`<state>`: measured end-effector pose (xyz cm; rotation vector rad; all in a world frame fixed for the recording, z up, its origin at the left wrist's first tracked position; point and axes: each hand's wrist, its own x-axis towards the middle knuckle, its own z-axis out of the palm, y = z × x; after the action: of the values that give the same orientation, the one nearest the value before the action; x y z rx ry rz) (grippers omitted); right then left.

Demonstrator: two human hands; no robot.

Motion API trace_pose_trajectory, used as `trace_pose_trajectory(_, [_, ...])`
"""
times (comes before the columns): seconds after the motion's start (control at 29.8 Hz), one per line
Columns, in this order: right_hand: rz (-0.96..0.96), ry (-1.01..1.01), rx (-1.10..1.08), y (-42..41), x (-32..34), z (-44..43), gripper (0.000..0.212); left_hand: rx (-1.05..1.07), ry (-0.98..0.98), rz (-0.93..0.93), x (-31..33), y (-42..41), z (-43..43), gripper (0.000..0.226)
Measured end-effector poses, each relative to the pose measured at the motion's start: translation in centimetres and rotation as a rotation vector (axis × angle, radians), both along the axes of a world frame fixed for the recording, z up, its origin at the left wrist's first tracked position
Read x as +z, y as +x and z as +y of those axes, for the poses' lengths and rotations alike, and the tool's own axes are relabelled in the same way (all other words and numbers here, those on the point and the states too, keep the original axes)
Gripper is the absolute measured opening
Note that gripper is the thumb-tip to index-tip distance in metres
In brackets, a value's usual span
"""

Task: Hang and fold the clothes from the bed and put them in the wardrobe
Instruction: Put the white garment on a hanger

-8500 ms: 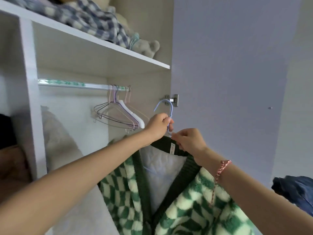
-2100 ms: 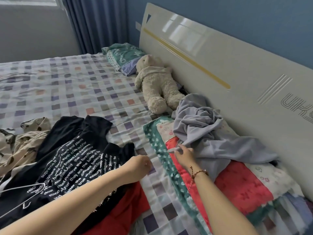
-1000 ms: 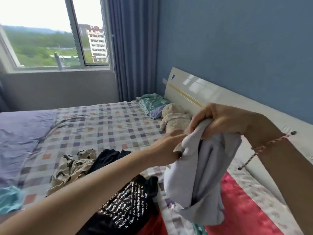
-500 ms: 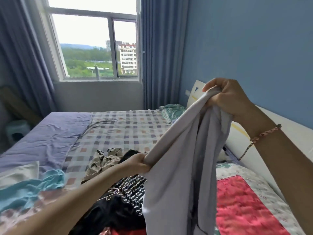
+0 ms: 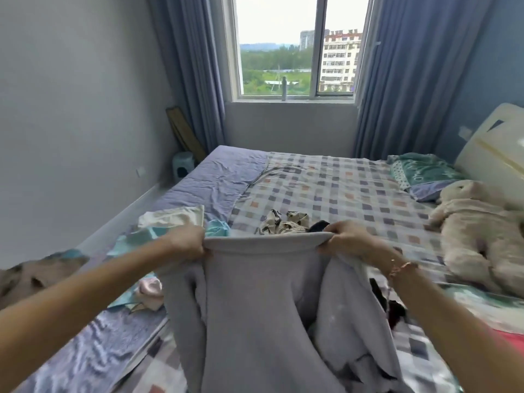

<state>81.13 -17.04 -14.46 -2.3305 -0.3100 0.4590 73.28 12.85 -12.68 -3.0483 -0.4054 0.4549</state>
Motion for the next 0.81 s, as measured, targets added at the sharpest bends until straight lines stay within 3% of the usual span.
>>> trace_pose_trajectory(0.13, [-0.016, -0.027, -0.144, 1.9, -11.2, 7.1, 0.021, 0.139, -0.029, 0.05, -11.5, -0.4, 2.8, 0.039])
trace_pose_trajectory(0.3, [-0.078, 0.02, -0.306, 4.8, -14.1, 9.8, 0.023, 0.142, 0.116, 0.134, -16.0, 0.7, 7.9, 0.034])
trace_pose_trajectory(0.4, [-0.119, -0.064, -0.372, 6.6, -15.0, 11.2, 0.024, 0.116, 0.13, 0.217, -17.9, 2.3, 11.0, 0.032])
trace_pose_trajectory(0.54, [0.132, -0.328, -0.06, 10.5, -18.3, 12.5, 0.025, 0.042, -0.007, 0.246, -21.4, 5.5, 13.5, 0.03])
trace_pose_trajectory(0.64, [0.427, -0.15, -0.047, 14.3, -21.6, 15.0, 0.063, 0.073, -0.154, 0.273, -24.1, 8.8, 15.0, 0.029])
trace_pose_trajectory(0.81, [0.281, -0.212, -0.166, 20.6, -27.0, 18.9, 0.038, 0.081, -0.394, 0.359, -28.2, 14.2, 16.5, 0.019])
